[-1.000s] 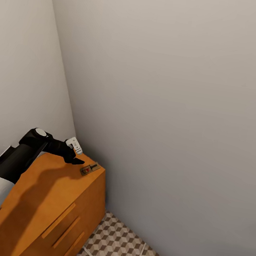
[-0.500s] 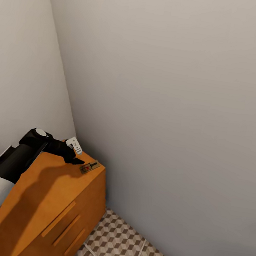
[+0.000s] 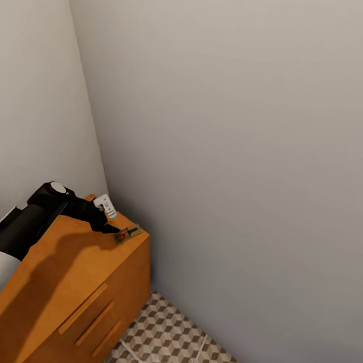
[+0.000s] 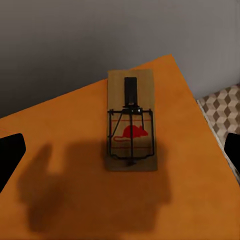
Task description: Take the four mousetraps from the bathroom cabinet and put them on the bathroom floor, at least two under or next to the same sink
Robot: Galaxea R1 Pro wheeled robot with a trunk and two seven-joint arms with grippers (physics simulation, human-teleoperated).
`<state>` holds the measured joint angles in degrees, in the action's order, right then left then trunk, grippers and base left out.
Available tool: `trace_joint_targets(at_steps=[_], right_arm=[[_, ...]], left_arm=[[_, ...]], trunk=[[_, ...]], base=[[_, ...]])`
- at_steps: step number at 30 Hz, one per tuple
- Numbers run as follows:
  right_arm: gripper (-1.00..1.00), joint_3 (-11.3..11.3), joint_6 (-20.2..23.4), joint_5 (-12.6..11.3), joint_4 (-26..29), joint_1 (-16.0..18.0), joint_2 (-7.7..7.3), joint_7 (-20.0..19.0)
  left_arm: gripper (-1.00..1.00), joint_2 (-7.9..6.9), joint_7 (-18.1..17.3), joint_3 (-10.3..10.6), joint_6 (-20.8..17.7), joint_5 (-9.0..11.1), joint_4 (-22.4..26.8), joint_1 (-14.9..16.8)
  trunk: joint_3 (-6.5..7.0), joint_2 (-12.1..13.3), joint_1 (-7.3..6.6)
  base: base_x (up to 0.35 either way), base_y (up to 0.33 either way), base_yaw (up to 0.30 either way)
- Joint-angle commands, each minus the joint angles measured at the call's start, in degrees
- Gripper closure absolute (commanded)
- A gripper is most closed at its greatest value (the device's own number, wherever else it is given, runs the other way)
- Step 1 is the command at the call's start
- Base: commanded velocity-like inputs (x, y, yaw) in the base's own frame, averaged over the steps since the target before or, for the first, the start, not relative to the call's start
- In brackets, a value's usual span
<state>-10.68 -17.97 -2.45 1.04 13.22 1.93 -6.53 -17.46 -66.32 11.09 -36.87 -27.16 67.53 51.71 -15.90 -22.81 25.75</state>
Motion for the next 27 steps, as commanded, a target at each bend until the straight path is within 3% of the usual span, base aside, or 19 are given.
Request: trace_joint_targets(at_steps=[1,27], right_arm=[[-1.00,-0.2,-0.2,-0.3,-0.1,0.1,0.00,-0.2],[-1.00,-0.2,-0.2,-0.3,-0.1,0.1,0.00,-0.1]], left_arm=[[-1.00,0.00,-0.3,0.1,-0.5,-0.3,0.1,0.1],[-1.00,0.41,-0.2,0.1,-0.5,-0.3,0.1,0.1]], trunk=[[-0.19,-0.1,0.03],[-2.42,-0.1,0.03]], base=[[0.000,0.000,0.000],[0.000,0.000,0.000]])
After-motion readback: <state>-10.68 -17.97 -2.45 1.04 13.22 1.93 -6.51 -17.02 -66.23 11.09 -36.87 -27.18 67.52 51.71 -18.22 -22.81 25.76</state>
